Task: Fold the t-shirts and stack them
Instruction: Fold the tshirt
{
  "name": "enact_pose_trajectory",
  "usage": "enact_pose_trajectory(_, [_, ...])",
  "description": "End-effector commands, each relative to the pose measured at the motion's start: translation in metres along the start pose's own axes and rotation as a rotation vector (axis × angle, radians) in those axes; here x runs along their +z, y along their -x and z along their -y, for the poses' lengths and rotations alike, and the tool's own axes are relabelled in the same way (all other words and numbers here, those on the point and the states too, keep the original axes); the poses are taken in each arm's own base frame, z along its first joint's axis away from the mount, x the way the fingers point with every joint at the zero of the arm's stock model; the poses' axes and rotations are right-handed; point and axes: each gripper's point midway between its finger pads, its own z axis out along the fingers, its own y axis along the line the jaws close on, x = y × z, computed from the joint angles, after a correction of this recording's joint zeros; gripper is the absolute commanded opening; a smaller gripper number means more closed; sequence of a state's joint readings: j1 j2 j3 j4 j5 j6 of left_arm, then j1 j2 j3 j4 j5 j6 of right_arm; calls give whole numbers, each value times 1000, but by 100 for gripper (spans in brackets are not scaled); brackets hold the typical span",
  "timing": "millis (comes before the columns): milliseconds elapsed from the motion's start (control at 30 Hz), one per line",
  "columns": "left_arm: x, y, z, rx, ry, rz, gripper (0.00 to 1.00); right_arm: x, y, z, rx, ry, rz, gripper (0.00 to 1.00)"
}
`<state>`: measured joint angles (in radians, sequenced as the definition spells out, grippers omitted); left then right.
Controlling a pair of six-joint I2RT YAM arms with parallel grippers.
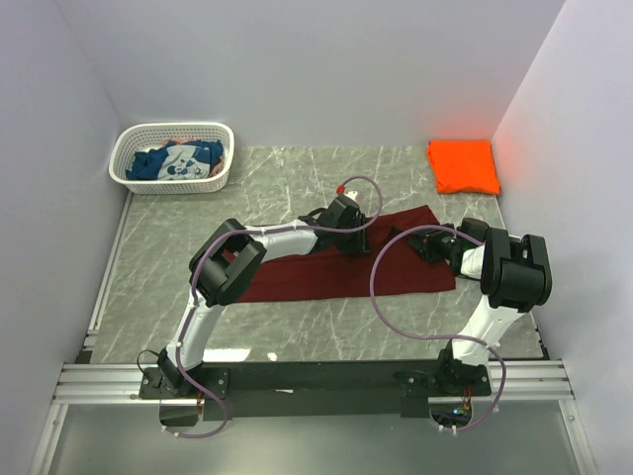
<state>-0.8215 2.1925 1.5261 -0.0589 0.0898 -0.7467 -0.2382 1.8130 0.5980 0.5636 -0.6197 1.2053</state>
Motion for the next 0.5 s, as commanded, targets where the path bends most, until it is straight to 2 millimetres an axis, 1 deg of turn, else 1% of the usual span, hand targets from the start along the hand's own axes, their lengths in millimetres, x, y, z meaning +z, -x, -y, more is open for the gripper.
enact_pose_trajectory(0, [2,-18,-18,2,51,-45,40,5,5,-4,-12,15,20,32])
enact_pose_trajectory(67, [2,-21,-21,-4,56,-52,40,6,6,-5,-15,16,21,27])
enact_pose_trajectory(100, [3,-23,-22,-8,57,-56,40,6,6,-5,-18,14,20,21])
enact_pose_trajectory(167, [2,-27,-25,-10,62,-63,40,6,9,-5,-36,4,28,17])
enact_pose_trajectory(200, [2,-28,-26,-12,63,-65,39,6,10,-5,-45,-3,32,12])
enact_pose_trajectory(233, [2,-29,-27,-12,66,-66,39,6,16,-10,-64,-1,50,10])
enact_pose_trajectory(267, [2,-30,-29,-13,70,-66,39,6,16,-5,-77,-29,46,7])
enact_pose_trajectory(300, [1,-31,-30,-12,72,-71,39,7,18,-6,-89,-35,52,6])
enact_pose_trajectory(333, [2,-33,-32,-14,77,-74,39,8,23,-13,-110,-28,62,5])
enact_pose_trajectory(400, [2,-36,-36,-17,86,-85,38,7,30,-12,-140,-53,71,2])
enact_pose_trajectory(433, [2,-36,-37,-21,89,-84,38,8,37,-20,-162,-46,81,2])
enact_pose_trajectory(467, [1,-38,-39,-20,92,-90,38,8,40,-19,-186,-65,78,2])
